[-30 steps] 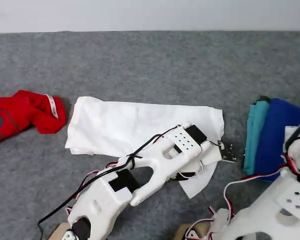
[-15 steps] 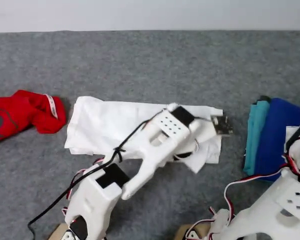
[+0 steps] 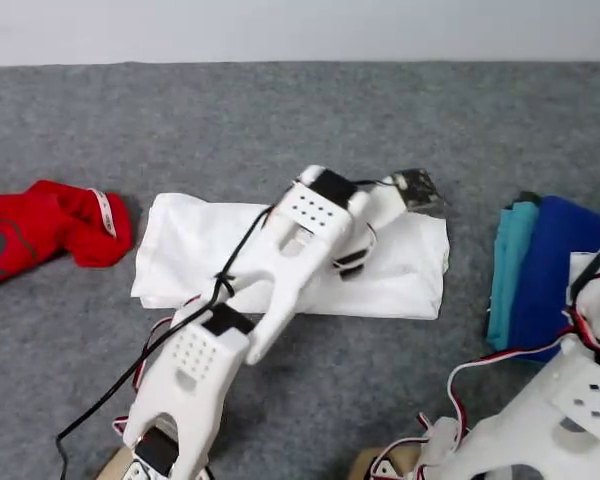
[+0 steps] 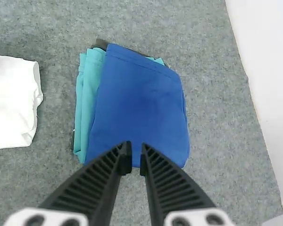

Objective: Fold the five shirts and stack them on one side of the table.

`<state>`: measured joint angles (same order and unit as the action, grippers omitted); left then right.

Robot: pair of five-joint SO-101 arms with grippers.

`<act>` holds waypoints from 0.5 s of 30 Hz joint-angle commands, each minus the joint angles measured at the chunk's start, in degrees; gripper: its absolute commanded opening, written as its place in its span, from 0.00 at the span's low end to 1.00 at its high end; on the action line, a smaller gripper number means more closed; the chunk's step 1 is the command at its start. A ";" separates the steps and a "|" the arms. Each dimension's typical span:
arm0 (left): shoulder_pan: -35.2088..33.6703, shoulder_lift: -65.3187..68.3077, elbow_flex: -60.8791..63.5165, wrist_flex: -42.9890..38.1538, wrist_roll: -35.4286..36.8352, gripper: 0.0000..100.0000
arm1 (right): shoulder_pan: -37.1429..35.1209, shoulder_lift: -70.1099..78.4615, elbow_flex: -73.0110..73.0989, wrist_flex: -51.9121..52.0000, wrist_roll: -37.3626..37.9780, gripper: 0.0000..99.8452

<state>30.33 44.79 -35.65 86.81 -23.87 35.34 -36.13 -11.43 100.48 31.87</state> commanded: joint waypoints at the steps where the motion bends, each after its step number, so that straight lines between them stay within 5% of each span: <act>1: -3.43 1.41 -5.58 -0.09 0.35 0.16 | 0.84 -1.01 0.00 2.15 0.26 0.05; 15: -4.92 4.13 -27.82 13.71 0.79 0.16 | 0.75 -1.01 0.00 2.15 0.26 0.04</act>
<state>25.58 49.89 -58.95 98.33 -23.87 35.34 -36.13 -11.43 100.57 31.87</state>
